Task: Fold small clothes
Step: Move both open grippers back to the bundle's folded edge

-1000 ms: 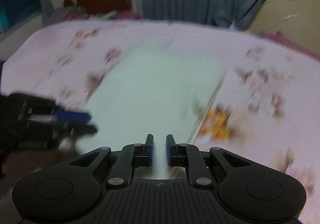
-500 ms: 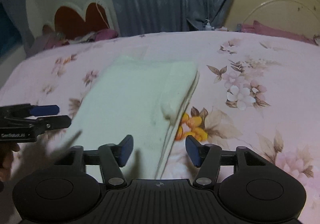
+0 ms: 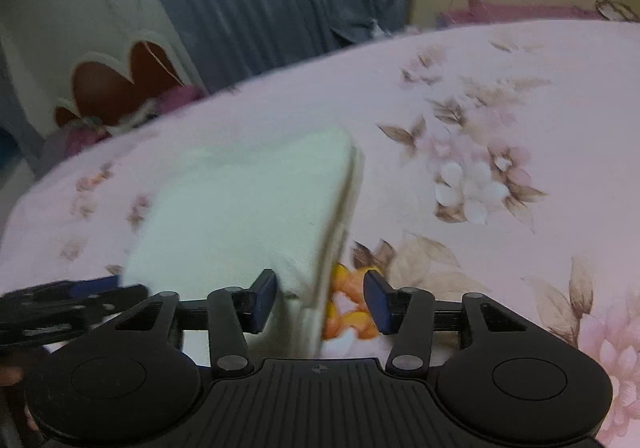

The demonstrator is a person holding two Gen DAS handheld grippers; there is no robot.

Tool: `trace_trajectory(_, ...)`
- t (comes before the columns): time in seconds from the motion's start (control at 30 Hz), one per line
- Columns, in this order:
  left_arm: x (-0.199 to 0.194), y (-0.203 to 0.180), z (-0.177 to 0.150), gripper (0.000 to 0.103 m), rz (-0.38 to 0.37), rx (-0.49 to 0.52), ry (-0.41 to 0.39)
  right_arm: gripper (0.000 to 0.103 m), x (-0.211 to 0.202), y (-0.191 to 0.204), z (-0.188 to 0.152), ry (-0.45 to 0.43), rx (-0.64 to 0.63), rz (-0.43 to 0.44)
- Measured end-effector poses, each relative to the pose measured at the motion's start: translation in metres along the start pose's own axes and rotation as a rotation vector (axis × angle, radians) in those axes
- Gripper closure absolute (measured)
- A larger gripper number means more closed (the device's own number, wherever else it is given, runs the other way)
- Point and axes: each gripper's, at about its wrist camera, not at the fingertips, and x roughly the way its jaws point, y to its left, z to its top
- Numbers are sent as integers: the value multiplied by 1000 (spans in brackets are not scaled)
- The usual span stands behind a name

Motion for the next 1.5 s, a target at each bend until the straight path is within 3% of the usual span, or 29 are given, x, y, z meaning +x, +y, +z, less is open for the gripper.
trace_trajectory(0.3, 19, 21, 8, 39, -112, -197, 57, 54, 26, -31, 2, 74, 217, 140)
trace_trajectory(0.67, 33, 32, 15, 42, -163, -294, 101, 54, 41, -59, 9, 131, 364, 291)
trace_trajectory(0.77, 35, 29, 15, 42, -150, -289, 103, 54, 43, -56, 10, 138, 362, 292)
trace_trajectory(0.93, 36, 20, 20, 44, -109, -259, 113, 54, 46, -34, 17, 160, 218, 248)
trace_trajectory(1.1, 32, 23, 22, 43, -97, -252, 116, 54, 31, -50, 17, 138, 236, 237)
trace_trajectory(1.33, 38, 23, 24, 41, -86, -259, 126, 48, 44, -50, 14, 185, 301, 316)
trace_trajectory(1.5, 37, 21, 24, 43, -91, -245, 133, 48, 31, -60, 18, 139, 287, 255)
